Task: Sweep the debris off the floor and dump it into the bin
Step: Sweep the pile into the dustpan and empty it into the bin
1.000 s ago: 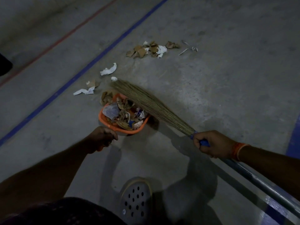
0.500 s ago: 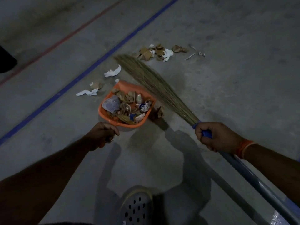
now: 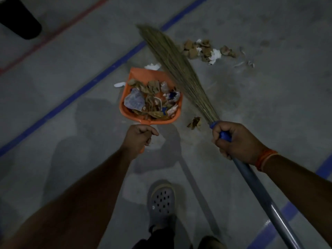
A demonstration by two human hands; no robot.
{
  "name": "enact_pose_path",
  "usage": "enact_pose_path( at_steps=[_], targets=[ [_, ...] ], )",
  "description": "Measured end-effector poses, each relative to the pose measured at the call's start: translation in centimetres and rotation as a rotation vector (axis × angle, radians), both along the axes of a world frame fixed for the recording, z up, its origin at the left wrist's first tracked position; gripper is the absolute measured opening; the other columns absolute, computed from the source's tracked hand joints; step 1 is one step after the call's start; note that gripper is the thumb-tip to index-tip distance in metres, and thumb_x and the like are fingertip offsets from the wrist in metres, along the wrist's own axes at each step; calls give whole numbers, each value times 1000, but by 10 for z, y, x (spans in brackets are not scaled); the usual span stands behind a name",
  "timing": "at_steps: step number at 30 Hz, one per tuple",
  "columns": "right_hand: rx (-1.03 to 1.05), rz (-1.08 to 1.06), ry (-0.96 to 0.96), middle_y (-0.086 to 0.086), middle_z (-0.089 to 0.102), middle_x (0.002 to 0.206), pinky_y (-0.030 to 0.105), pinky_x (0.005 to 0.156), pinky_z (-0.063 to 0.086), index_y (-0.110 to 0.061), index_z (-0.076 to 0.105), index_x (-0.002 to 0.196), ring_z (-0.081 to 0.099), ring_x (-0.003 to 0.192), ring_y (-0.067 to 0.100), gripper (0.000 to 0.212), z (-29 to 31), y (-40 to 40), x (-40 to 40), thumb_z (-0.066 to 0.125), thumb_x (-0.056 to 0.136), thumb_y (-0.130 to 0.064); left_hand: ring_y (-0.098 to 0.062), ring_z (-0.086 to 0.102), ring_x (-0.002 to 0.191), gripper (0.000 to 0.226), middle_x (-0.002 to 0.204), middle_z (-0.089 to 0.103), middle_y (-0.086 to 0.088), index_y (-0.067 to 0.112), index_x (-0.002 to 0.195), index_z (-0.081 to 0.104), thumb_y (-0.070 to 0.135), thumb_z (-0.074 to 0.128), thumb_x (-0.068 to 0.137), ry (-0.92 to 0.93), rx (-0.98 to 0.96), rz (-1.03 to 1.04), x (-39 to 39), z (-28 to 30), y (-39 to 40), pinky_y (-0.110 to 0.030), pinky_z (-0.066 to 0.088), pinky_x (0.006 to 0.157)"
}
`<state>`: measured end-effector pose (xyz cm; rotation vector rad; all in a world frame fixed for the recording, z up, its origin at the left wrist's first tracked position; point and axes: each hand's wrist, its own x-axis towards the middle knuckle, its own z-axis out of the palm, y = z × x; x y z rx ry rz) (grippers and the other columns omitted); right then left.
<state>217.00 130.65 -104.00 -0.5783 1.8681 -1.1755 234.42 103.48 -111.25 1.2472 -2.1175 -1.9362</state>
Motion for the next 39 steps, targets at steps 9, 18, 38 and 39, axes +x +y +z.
enact_pose_path(
  at_steps=[9, 18, 38, 39],
  targets=[
    [19, 82, -67, 15, 50, 62, 32, 45, 43, -7, 54, 75, 48, 44, 25, 24, 145, -158, 23, 54, 89, 12, -13, 33, 32, 30, 47, 50, -11, 8, 78, 77, 0, 51, 90, 7, 41, 190, 55, 139, -119, -16, 27, 36],
    [21, 152, -101, 11, 48, 56, 33, 45, 37, 1, 51, 77, 42, 43, 23, 19, 225, -379, 21, 52, 88, 16, -19, 45, 45, 41, 47, 52, -8, 14, 69, 77, -8, 49, 88, 19, -31, 327, 88, 225, -330, -24, 34, 48],
    [97, 173, -108, 20, 51, 53, 16, 48, 32, -8, 59, 65, 44, 44, 12, 36, 172, -832, -115, 57, 77, 27, -12, 41, 36, 27, 56, 60, -20, 14, 67, 76, 2, 56, 80, -80, -144, 617, 7, 212, -884, -18, 30, 43],
    [84, 204, -107, 26, 47, 55, 16, 48, 31, -9, 59, 65, 43, 45, 15, 37, 171, -849, -121, 60, 78, 25, -11, 43, 37, 26, 57, 62, -19, 14, 67, 76, 2, 57, 79, -111, -163, 615, 1, 205, -911, -19, 31, 43]
  ],
)
